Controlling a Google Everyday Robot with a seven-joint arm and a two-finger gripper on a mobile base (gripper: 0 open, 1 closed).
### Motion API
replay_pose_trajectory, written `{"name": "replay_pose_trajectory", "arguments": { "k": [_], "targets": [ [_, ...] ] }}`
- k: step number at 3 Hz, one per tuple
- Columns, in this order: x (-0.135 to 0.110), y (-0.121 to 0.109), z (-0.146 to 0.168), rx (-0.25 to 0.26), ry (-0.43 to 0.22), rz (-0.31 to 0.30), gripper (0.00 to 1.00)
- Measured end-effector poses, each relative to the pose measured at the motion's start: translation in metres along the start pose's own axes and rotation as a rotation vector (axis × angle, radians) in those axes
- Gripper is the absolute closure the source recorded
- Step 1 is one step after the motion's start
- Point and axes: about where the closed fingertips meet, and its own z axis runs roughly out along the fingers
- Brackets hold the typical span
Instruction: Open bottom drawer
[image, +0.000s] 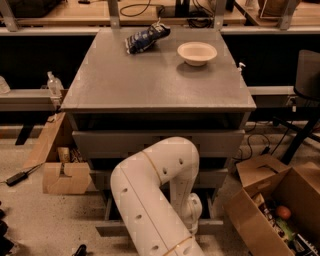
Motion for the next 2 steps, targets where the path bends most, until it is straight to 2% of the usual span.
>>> {"name": "replay_pose_trajectory", "arguments": {
  "k": [1,2],
  "targets": [
    [0.0020,0.0103,-0.0001,-0.038,0.014,0.016,0.47],
    [0.0019,0.0092,-0.0004,-0.038,0.014,0.016,0.70]
  ]
}}
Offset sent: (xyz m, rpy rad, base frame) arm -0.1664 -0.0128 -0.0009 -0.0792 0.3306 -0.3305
